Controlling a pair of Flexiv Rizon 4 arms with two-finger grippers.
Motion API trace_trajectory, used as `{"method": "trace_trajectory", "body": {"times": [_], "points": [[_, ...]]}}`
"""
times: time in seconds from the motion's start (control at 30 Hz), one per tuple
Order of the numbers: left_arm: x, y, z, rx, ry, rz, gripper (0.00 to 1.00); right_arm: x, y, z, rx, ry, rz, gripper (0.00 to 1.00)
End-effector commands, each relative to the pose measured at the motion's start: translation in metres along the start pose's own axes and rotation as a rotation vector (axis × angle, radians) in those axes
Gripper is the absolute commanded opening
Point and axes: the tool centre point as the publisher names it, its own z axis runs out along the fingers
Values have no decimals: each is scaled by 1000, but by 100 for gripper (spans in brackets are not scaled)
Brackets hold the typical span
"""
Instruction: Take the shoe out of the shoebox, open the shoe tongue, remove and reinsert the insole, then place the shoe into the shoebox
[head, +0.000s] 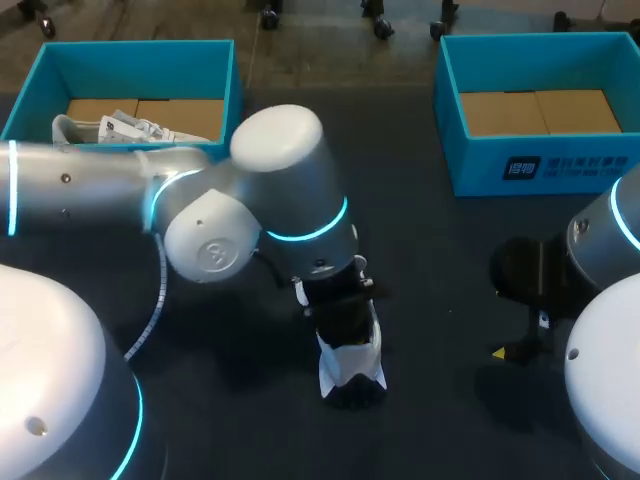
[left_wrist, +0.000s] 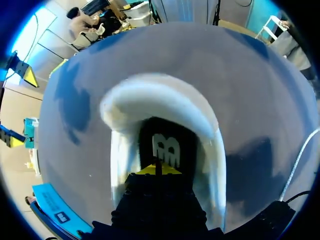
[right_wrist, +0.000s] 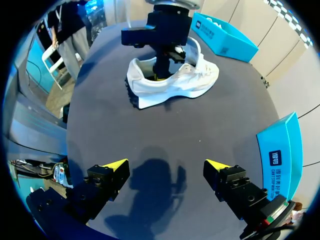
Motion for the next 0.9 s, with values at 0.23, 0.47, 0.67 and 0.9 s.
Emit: {"method": "trace_trajectory", "body": {"times": [0.23, 0.47, 0.67, 0.9], "points": [[1, -6, 8, -44, 161, 1, 0, 2, -1, -1, -1, -2, -1, 100], [1, 9, 19, -69, 197, -57, 0, 2, -1, -1, -1, -2, -1, 100], [6, 11, 0, -81, 188, -56, 0, 2, -1, -1, -1, -2, -1, 100], [9, 11, -23, -146, 138, -53, 0, 2, -1, -1, -1, -2, -1, 100]]}}
